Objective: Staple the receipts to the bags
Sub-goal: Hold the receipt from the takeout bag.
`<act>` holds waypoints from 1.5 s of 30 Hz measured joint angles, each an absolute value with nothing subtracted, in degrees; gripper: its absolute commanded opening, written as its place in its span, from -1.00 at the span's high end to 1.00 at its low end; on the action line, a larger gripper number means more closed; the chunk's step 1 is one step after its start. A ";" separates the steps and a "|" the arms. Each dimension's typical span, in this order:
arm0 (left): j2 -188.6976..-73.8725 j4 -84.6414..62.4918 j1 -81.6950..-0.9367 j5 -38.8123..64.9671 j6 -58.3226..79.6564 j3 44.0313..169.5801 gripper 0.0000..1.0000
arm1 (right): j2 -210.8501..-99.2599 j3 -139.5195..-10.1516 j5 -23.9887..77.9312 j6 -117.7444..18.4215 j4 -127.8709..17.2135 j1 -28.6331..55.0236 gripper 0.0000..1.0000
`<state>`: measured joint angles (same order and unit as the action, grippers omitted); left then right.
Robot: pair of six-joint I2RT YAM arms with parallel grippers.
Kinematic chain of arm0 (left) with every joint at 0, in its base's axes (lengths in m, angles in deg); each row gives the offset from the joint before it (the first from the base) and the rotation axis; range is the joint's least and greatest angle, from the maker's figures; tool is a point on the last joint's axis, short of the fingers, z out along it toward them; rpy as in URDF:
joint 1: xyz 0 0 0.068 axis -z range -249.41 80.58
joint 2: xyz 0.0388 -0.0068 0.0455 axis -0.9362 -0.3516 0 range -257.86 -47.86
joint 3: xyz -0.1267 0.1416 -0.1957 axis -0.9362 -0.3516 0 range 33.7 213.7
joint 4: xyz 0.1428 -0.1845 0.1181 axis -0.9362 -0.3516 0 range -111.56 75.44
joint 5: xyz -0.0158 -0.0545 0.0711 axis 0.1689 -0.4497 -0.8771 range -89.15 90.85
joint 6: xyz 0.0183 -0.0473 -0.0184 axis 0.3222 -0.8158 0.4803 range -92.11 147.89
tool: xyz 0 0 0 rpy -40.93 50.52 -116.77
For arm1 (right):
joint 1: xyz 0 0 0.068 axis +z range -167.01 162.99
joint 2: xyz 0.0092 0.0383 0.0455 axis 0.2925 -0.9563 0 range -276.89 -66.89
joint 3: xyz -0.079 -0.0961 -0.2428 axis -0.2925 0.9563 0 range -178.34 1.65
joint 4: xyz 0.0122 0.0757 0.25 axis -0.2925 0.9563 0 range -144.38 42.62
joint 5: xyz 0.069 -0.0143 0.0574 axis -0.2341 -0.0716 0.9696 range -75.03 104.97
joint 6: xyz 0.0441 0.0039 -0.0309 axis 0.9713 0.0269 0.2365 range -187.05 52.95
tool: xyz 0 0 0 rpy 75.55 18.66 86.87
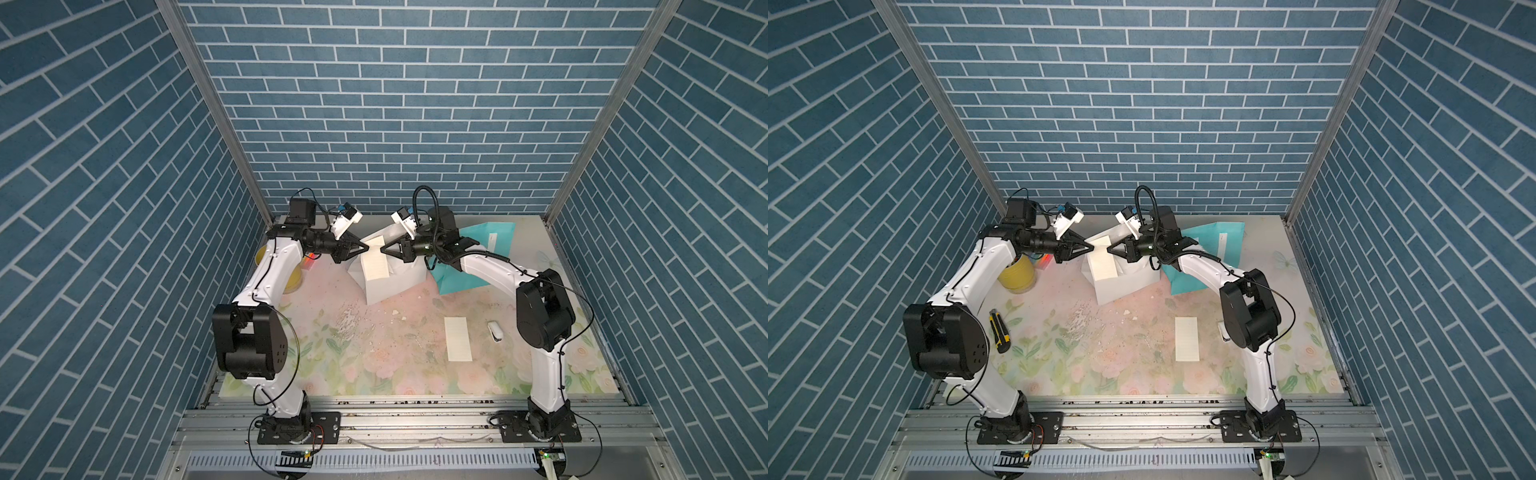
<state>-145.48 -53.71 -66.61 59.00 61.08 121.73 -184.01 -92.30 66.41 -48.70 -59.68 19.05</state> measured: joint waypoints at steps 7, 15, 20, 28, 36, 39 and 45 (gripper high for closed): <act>-146.03 -53.71 -66.61 59.02 60.90 121.73 0.48 | -184.01 -91.27 66.17 -46.62 -62.65 18.74 1.00; -146.07 -53.67 -66.61 59.00 60.71 121.73 0.80 | -184.01 -90.92 66.19 -45.20 -64.55 18.57 1.00; -146.11 -53.65 -66.61 59.00 60.64 121.73 1.00 | -184.03 -90.75 66.22 -44.74 -64.95 18.50 1.00; -145.92 -51.33 -66.54 54.91 59.44 121.58 1.00 | -182.94 -86.42 63.35 -43.30 -65.67 18.37 0.06; -141.33 -47.99 -64.97 46.89 59.46 118.74 1.00 | -166.79 -72.74 50.13 -46.88 -52.57 18.17 -0.14; -140.28 -47.59 -63.94 43.74 60.44 118.21 1.00 | -157.72 -70.81 41.87 -49.13 -43.00 18.17 -0.16; -138.16 -44.10 -62.34 38.15 61.56 115.57 1.00 | -143.84 -68.71 23.33 -49.57 -19.37 17.95 -0.30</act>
<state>-138.16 -44.10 -62.34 38.15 61.56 115.57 -143.84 -68.71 23.33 -49.57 -19.37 17.95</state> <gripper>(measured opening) 0.061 0.627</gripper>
